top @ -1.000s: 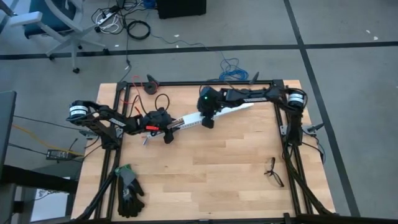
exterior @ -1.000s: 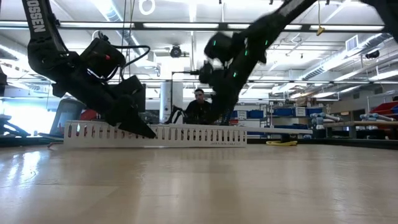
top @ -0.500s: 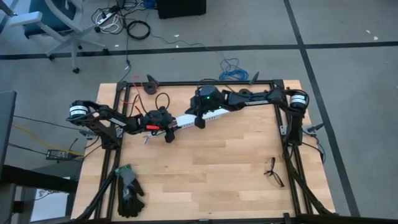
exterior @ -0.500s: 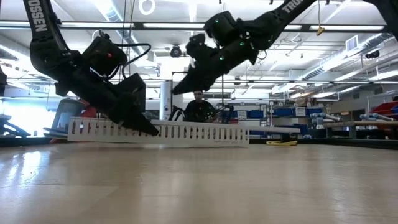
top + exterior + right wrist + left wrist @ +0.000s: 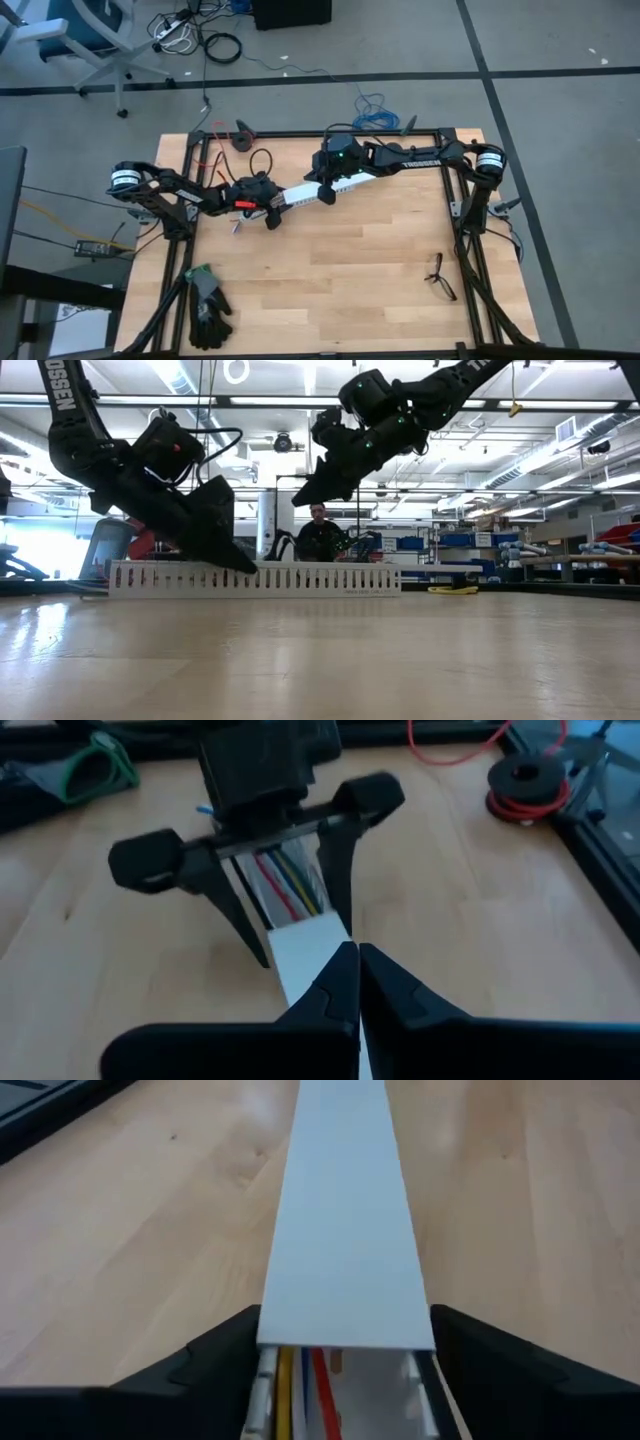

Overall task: Ziptie cables
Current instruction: Close the white cable duct

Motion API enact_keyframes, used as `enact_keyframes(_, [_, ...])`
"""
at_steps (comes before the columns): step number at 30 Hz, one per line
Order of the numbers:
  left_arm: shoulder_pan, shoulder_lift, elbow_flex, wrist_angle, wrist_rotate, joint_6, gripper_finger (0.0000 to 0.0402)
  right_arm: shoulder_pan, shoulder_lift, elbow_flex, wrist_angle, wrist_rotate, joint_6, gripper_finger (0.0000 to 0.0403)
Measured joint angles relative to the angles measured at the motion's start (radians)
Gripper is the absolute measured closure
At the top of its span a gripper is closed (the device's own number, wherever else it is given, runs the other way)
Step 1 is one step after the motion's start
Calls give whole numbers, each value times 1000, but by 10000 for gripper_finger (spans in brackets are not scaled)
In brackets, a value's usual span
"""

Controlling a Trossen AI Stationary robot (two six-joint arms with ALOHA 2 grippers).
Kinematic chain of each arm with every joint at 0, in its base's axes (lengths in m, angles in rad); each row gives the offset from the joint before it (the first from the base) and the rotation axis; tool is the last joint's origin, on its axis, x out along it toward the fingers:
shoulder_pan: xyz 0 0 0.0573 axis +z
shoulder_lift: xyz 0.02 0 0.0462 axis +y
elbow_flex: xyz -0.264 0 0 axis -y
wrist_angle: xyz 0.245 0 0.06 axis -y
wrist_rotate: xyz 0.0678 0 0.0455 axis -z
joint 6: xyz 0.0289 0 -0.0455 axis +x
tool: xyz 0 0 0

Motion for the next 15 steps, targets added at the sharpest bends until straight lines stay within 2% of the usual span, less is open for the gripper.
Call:
enact_keyframes(7, [0,-56,-1,-35,65,-17,100,2,0,0,-34,18,26,403])
enact_keyframes(15, [-1,-264,-49,-222,73,-28,106,6,0,0,-71,25,64,403])
